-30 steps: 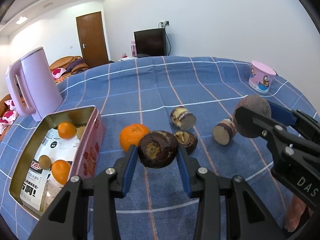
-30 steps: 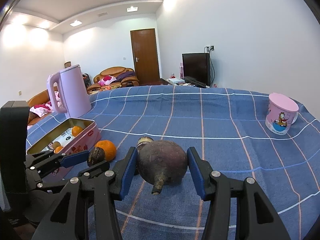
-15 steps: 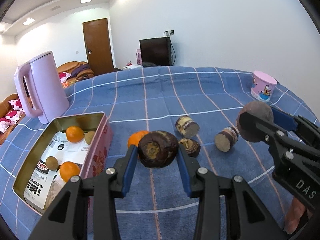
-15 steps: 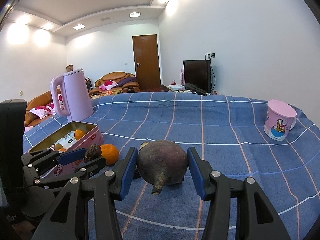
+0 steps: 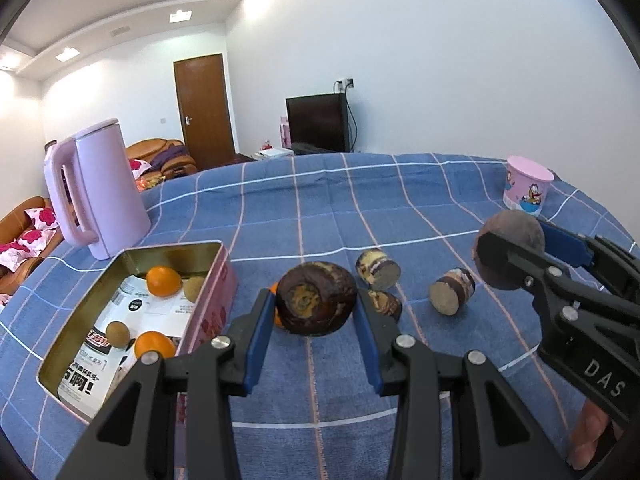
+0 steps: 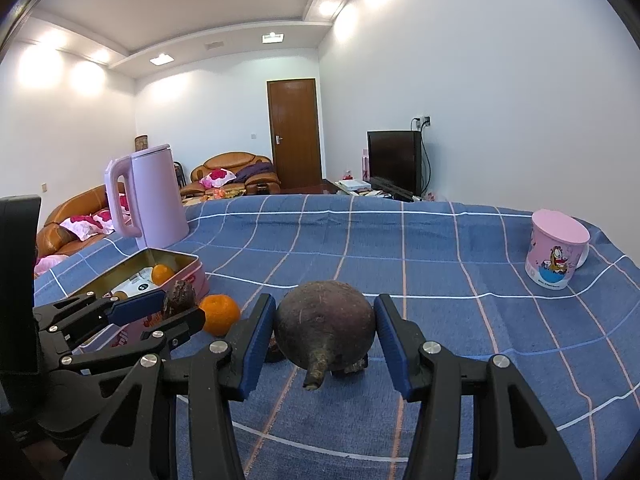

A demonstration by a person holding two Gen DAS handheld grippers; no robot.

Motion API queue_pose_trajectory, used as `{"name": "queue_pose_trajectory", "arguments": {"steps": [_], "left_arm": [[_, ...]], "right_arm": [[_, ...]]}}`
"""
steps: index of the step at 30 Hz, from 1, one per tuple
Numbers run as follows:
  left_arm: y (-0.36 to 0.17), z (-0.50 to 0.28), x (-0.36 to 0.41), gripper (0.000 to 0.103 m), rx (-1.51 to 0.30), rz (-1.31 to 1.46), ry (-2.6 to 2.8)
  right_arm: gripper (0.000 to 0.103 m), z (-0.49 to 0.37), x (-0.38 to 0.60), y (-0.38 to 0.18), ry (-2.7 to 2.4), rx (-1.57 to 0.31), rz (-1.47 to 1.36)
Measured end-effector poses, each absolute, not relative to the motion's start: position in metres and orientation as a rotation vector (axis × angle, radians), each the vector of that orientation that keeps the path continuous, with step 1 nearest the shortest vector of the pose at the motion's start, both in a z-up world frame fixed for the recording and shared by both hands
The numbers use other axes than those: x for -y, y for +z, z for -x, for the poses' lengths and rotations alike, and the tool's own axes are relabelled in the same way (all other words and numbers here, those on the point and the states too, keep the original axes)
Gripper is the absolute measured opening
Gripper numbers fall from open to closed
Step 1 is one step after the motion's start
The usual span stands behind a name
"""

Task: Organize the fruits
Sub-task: 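Carry the mushroom in the left tool over the tin while the right tool carries the beet there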

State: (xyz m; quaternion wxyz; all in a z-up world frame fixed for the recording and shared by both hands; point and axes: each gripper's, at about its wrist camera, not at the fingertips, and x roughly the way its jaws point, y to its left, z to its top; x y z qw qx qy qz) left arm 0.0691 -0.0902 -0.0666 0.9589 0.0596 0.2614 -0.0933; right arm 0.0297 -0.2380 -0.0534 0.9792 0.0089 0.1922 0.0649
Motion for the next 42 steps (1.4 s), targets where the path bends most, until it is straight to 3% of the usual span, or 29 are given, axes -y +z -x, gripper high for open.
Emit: {"name": "queue_pose_trajectory", "arguments": {"steps": [42], "left_arm": [[-0.056,-0.044,0.082,0.042,-0.398,-0.141,-0.131]], "right_arm": [[0.053,-0.014,0.229,-0.049,0.110,-0.308,0.012]]}}
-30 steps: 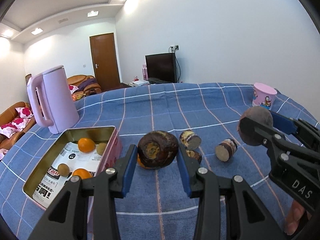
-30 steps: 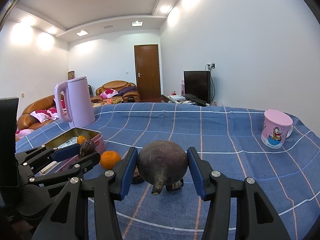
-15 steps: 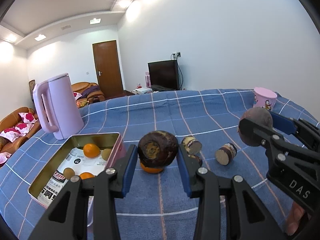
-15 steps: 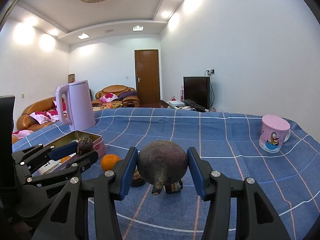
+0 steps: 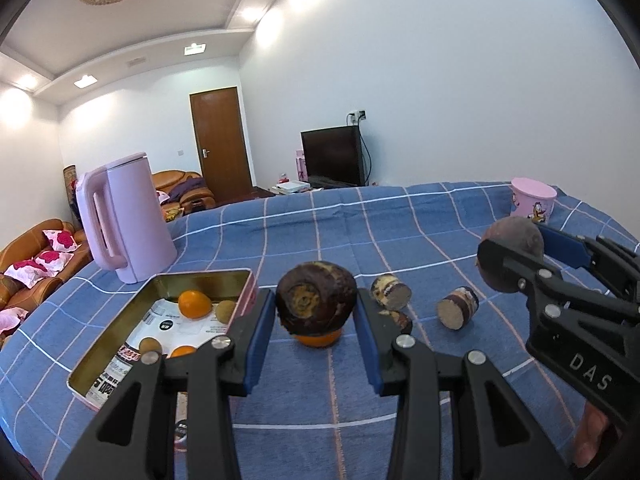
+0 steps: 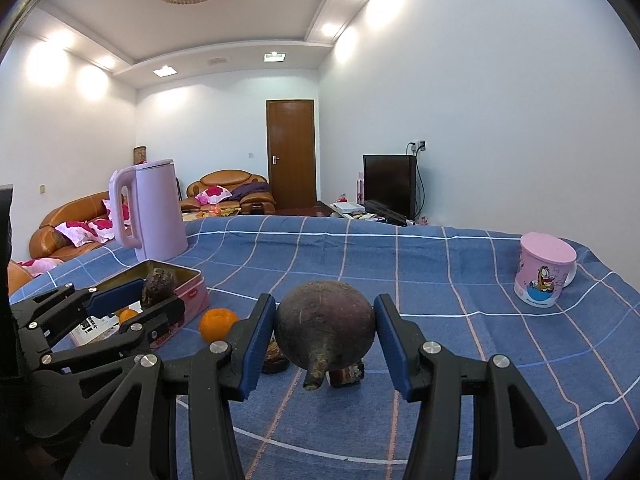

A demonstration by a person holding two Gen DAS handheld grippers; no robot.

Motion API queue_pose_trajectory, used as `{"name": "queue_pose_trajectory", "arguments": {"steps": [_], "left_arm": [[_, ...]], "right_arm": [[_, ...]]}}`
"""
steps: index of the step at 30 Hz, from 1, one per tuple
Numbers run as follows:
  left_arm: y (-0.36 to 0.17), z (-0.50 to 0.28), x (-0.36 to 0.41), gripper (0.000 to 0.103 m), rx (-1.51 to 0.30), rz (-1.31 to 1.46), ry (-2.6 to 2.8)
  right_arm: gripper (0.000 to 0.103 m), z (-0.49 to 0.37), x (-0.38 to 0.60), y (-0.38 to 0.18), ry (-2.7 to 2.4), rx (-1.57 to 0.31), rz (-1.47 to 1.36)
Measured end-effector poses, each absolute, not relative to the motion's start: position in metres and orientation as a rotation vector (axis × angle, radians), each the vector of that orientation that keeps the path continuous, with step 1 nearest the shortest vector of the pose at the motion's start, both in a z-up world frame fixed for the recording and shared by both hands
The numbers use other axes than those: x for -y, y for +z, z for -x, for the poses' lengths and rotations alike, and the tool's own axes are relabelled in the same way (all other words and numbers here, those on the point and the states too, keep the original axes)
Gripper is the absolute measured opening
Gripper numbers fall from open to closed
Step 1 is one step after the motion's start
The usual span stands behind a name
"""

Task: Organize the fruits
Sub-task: 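Carry the mushroom in the left tool over the tin while the right tool carries the beet there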

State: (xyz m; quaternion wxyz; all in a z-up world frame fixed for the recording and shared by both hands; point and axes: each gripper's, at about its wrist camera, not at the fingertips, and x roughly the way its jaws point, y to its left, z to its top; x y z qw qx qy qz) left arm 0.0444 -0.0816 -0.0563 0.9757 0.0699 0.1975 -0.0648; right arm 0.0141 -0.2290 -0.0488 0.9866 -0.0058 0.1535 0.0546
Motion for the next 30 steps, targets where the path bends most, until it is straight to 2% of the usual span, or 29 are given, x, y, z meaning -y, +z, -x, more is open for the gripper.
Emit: {"name": "queue_pose_trajectory", "arguments": {"steps": [30], "left_arm": [[-0.061,-0.066,-0.033,0.042,-0.467,-0.023,0.062]], "right_arm": [[0.053,-0.054,0.121,-0.054,0.317,-0.366,0.107]]}}
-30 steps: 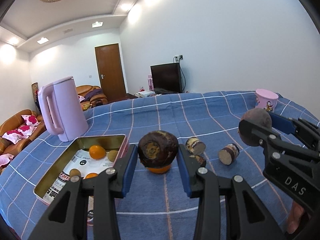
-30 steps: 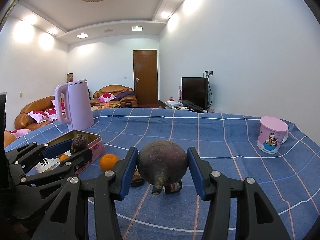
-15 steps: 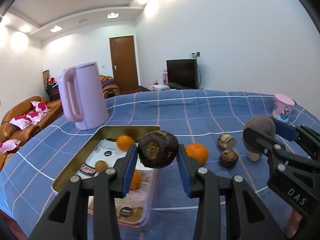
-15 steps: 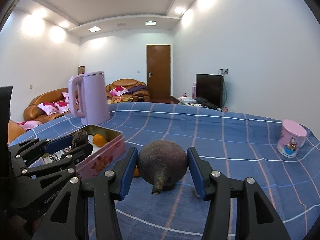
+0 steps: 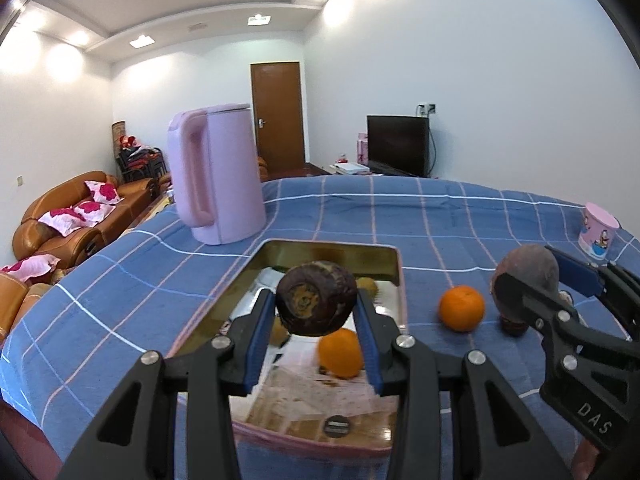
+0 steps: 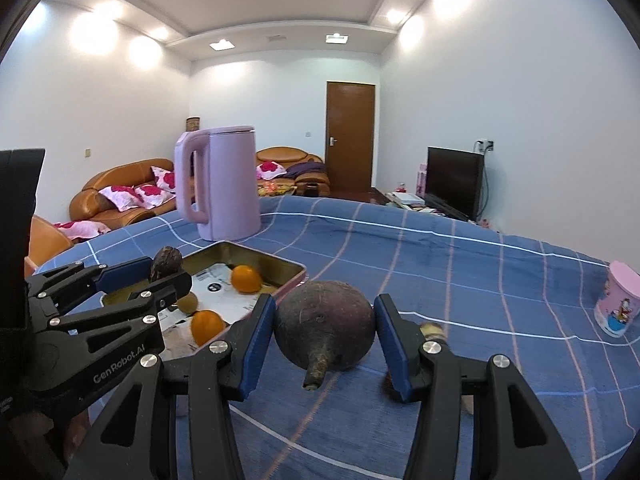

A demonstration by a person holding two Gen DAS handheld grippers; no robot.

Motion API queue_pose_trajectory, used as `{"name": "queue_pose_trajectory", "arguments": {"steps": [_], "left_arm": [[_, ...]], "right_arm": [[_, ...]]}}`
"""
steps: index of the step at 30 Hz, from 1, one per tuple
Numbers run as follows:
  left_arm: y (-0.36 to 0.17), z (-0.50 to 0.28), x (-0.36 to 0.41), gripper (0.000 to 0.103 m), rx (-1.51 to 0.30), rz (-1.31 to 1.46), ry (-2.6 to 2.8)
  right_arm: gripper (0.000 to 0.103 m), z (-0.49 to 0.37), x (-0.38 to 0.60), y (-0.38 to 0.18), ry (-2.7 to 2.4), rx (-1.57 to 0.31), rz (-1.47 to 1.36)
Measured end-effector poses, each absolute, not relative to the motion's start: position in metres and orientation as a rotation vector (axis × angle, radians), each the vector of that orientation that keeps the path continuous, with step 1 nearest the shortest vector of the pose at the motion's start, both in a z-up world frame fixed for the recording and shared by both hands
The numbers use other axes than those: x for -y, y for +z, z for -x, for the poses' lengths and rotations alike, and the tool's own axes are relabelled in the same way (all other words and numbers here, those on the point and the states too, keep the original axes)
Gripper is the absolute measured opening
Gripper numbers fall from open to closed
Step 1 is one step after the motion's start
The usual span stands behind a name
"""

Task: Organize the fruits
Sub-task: 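Carry the mushroom in the left tool over the tin while the right tool carries the beet there, then open the left tool to drop the mushroom into the tin while the right tool drops the beet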

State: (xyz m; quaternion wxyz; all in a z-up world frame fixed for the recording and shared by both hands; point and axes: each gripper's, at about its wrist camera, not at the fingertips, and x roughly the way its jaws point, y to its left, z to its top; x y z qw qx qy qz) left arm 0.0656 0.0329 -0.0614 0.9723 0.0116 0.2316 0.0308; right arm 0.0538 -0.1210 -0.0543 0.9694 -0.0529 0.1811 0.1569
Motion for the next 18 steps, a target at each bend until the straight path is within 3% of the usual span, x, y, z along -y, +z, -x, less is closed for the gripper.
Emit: {"name": "queue_pose_trajectory", "arguments": {"steps": [18], "left_arm": [[-0.065,-0.067,-0.074,0.042,-0.485,0.003,0.135]], "right_arm": [[0.053,-0.057,0.078,-0.052,0.392,-0.359,0.141]]}}
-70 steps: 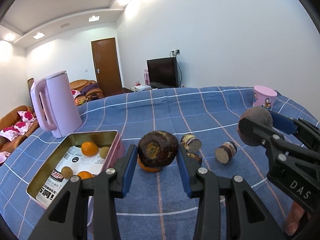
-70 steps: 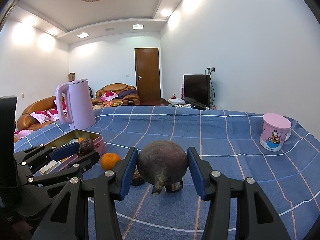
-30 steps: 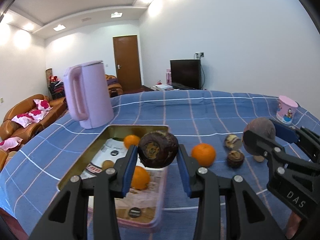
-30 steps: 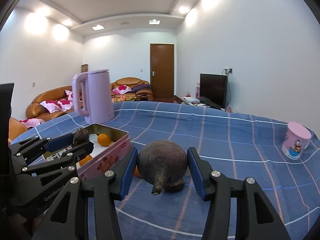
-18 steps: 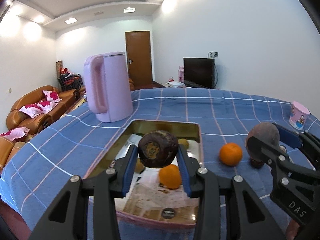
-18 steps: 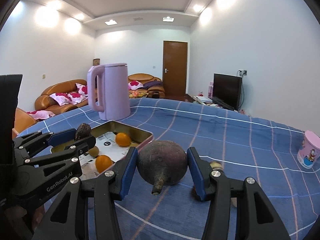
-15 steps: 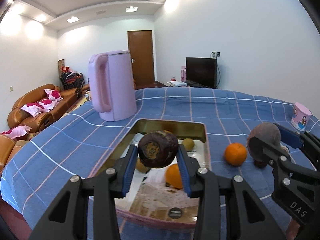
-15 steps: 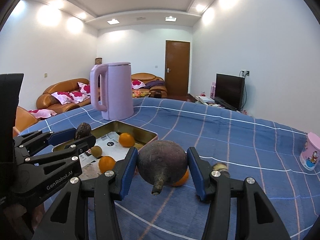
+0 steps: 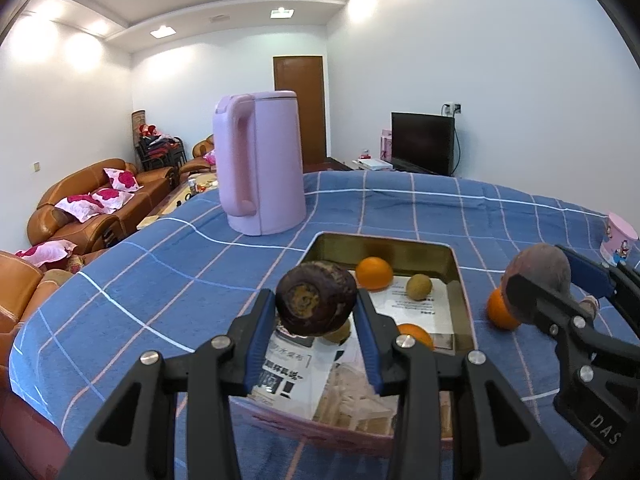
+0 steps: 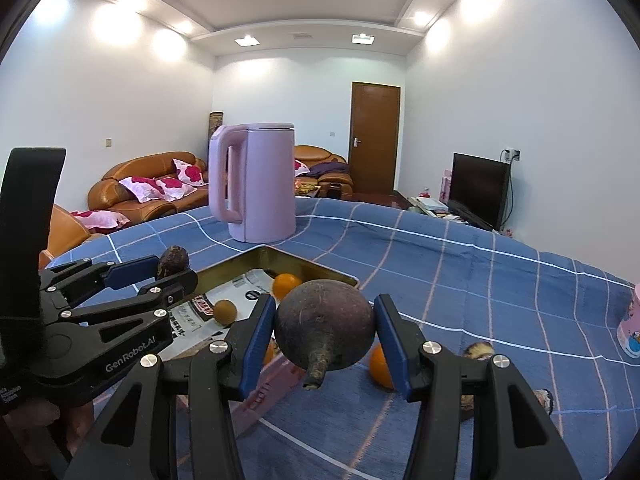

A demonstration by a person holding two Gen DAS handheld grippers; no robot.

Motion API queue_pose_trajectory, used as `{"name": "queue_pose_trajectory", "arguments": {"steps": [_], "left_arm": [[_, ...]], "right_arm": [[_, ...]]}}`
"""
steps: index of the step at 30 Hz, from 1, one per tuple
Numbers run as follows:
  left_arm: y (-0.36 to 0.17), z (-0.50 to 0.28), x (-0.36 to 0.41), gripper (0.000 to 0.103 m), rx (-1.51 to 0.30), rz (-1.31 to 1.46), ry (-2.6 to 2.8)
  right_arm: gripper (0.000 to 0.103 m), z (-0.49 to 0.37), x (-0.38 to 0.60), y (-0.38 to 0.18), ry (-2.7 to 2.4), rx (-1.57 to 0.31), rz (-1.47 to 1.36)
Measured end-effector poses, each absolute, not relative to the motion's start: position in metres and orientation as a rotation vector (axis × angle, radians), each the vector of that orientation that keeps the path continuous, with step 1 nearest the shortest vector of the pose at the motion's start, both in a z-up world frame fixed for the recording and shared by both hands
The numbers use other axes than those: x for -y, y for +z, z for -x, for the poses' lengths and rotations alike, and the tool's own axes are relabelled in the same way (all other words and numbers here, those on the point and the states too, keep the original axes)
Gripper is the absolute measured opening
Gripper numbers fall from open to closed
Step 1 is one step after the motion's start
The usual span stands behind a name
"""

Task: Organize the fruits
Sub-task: 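Open the left tool to drop the mushroom into the tin while the right tool drops the beet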

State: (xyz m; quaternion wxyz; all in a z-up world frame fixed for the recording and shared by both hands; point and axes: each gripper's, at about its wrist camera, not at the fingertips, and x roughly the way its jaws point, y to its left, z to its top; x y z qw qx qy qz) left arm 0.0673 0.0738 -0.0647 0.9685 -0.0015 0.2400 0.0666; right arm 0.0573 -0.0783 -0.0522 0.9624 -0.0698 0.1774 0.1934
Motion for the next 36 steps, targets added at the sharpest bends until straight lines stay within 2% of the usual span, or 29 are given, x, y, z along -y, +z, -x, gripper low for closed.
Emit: {"name": "queue_pose_trajectory", "arguments": {"steps": [17,33,36], "left_arm": [[-0.070,-0.072,-0.096,0.042,-0.528,0.034,0.157],[-0.077,-0.079,-0.093,0.044,-0.573,0.016,0.137],[-0.078,-0.078,-0.092,0.056,-0.571,0.021,0.142]], "right_arm": [[0.053,-0.059,0.045,-0.058,0.466,-0.382,0.172],[0.054,-0.077,0.036,-0.072,0.581,-0.550,0.158],[0.054,-0.078,0.036,-0.072,0.578,-0.554,0.157]]}}
